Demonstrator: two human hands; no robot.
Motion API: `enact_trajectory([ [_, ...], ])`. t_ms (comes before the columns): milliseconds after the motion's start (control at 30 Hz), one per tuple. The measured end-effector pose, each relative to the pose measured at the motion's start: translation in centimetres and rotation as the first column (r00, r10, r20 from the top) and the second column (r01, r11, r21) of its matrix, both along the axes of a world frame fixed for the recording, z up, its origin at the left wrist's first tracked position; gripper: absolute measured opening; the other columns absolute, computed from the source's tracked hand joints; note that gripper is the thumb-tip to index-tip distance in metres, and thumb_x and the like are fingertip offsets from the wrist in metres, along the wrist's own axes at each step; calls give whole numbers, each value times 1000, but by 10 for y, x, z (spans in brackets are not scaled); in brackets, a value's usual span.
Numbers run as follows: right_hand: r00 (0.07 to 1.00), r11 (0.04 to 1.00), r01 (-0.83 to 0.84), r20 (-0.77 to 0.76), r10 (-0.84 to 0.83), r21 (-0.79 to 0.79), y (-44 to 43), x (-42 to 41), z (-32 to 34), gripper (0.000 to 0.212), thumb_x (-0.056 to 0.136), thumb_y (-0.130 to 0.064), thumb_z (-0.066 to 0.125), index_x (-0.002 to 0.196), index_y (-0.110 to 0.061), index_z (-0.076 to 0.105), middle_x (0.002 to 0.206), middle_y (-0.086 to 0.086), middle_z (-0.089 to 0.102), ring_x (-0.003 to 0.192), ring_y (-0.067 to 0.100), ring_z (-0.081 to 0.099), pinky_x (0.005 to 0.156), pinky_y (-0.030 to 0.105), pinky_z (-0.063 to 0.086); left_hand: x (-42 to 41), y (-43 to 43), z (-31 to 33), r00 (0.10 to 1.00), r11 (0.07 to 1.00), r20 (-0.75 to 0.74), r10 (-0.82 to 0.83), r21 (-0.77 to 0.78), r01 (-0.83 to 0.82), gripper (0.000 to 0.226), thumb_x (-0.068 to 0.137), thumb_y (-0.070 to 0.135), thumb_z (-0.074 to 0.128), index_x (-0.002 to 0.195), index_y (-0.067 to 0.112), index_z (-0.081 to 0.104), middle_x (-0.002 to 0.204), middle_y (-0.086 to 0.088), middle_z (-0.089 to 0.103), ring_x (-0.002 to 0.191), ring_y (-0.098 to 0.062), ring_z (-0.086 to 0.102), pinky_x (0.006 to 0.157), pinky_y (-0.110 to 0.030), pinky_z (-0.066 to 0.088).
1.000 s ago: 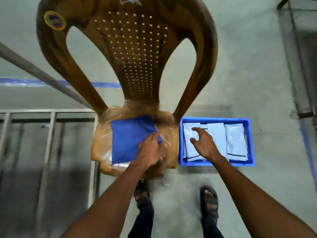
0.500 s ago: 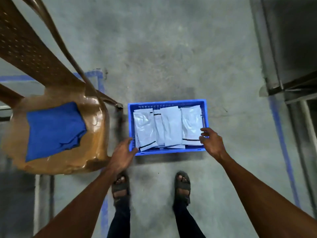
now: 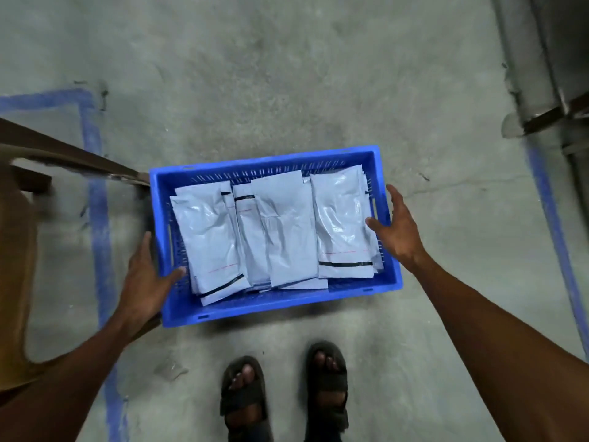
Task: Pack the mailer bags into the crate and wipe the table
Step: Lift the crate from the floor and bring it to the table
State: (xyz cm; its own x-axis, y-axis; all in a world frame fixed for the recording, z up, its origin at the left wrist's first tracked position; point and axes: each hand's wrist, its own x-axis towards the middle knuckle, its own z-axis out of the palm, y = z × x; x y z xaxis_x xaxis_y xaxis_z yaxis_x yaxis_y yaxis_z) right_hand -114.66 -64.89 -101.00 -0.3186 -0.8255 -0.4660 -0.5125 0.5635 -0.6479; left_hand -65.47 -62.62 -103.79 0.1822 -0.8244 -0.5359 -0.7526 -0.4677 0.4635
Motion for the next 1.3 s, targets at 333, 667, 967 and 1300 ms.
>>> enact_trajectory([
  [333,996,985,-80,-52,72,-156,2,-8,-44,67,99,-21,52,150,-49,19,151,-13,43,117,12,58,102,37,47,-20,-15,-18,995,978,-83,57,-197,-73,103,87,-5,61,152,51,4,158,16,28,136,-21,44,109,-50,39],
  [667,997,994,-12,-72,4,-111,-1,-17,50,70,97,-14,50,148,-53,23,115,-1,65,87,31,65,79,38,54,-34,-29,67,957,970,-225,182,-118,-212,97,89,-12,48,149,56,15,130,27,49,72,-19,63,64,-31,56],
  [967,993,968,14,-108,-42,-249,-41,-41,404,65,95,-14,54,149,-43,31,133,-5,59,114,15,59,92,25,42,-57,-91,406,954,949,-294,50,-284,-137,93,86,-10,50,153,47,17,127,-10,63,87,-27,67,70,-36,54],
  [1300,978,898,-51,-202,-43,-438,-18,-11,787,62,92,-15,56,150,-28,37,139,11,57,123,35,55,91,34,41,-26,-86,775,933,841,-357,53,-488,-235,84,79,-8,51,149,37,38,89,-18,70,59,-24,55,61,-38,50],
])
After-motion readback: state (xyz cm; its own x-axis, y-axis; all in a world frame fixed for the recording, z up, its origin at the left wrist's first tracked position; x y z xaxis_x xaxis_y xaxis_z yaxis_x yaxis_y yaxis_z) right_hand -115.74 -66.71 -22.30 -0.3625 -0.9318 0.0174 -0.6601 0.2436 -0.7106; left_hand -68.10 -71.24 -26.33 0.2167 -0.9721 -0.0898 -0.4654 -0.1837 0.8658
